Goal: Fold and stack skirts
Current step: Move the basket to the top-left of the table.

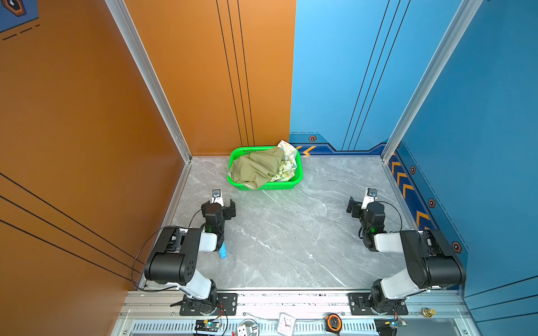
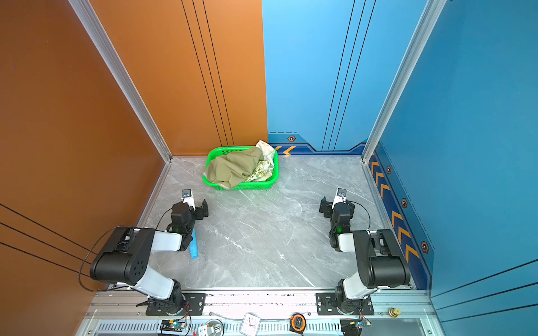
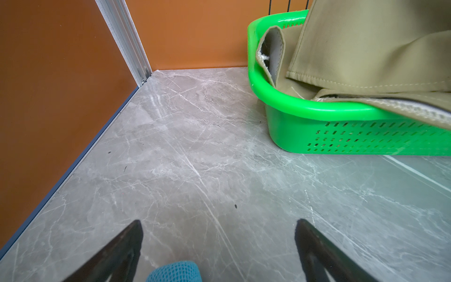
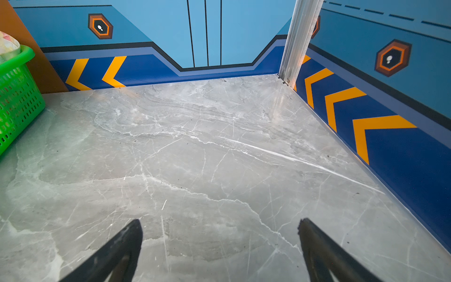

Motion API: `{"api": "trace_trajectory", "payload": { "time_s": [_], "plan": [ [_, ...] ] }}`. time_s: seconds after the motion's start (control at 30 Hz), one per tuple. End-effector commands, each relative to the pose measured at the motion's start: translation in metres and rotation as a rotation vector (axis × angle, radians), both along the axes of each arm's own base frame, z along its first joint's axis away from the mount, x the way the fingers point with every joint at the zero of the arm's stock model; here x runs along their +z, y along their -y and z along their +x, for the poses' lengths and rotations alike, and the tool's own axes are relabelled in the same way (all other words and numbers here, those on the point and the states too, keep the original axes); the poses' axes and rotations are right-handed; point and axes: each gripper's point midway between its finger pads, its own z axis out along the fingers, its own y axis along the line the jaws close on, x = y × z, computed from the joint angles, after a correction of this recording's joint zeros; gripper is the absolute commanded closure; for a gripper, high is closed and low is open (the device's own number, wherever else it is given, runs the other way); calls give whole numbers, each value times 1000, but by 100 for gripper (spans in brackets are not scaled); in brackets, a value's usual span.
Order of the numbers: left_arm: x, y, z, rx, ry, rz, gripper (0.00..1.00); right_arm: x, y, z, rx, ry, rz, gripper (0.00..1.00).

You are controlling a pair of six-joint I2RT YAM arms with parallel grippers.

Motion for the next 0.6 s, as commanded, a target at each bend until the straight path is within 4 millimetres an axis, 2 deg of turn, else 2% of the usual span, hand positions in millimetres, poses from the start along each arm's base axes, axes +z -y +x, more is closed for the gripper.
{"api": "trace_trajectory", "payload": {
  "time_s": [0.0,0.57],
  "plan": [
    [0,0,0,-11,2,-1,2,-6,-4,1,16,-23,1,0],
    [0,0,1,-10,-4,-3,2,-6,-4,1,39,-18,23,0]
  ]
}}
